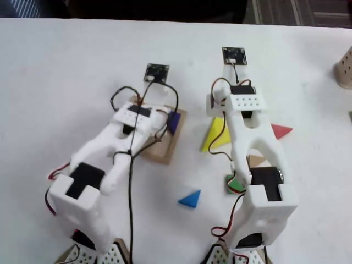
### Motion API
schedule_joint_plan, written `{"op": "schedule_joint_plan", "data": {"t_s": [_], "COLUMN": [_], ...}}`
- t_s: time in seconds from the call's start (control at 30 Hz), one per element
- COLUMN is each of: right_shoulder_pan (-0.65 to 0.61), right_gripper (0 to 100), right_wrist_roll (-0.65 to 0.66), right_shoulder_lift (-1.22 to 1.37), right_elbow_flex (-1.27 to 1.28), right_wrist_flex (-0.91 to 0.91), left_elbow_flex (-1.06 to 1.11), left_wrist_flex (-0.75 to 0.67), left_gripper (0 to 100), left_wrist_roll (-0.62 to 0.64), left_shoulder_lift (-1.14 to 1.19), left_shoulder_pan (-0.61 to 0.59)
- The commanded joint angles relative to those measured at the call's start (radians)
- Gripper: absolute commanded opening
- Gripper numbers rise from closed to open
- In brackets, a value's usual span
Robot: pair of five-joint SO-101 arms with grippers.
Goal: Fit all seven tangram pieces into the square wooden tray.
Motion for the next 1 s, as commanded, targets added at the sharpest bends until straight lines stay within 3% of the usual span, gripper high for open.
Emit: {"op": "schedule_joint_plan", "data": {"t_s": [0.0,0.1,0.23,0.67,0.97], "right_shoulder_pan": [-0.004,-0.004,-0.007,-0.007,-0.004], "right_gripper": [2.1,2.1,2.1,2.1,2.1], "right_wrist_roll": [0.018,0.018,0.018,0.017,0.017], "right_shoulder_lift": [-0.019,-0.019,-0.016,-0.015,-0.016], "right_elbow_flex": [-0.052,-0.052,-0.052,-0.052,-0.052], "right_wrist_flex": [0.001,0.001,0.001,0.001,0.001], "left_elbow_flex": [-0.032,-0.032,-0.041,-0.035,-0.021], "left_wrist_flex": [0.075,0.100,-0.003,-0.184,-0.084], "left_gripper": [2,2,2,2,2], "left_wrist_roll": [-0.002,-0.038,-0.037,-0.028,-0.034], "left_shoulder_lift": [-0.067,-0.088,-0.018,0.038,-0.019], "left_shoulder_pan": [-0.008,-0.048,-0.091,-0.070,-0.071]}}
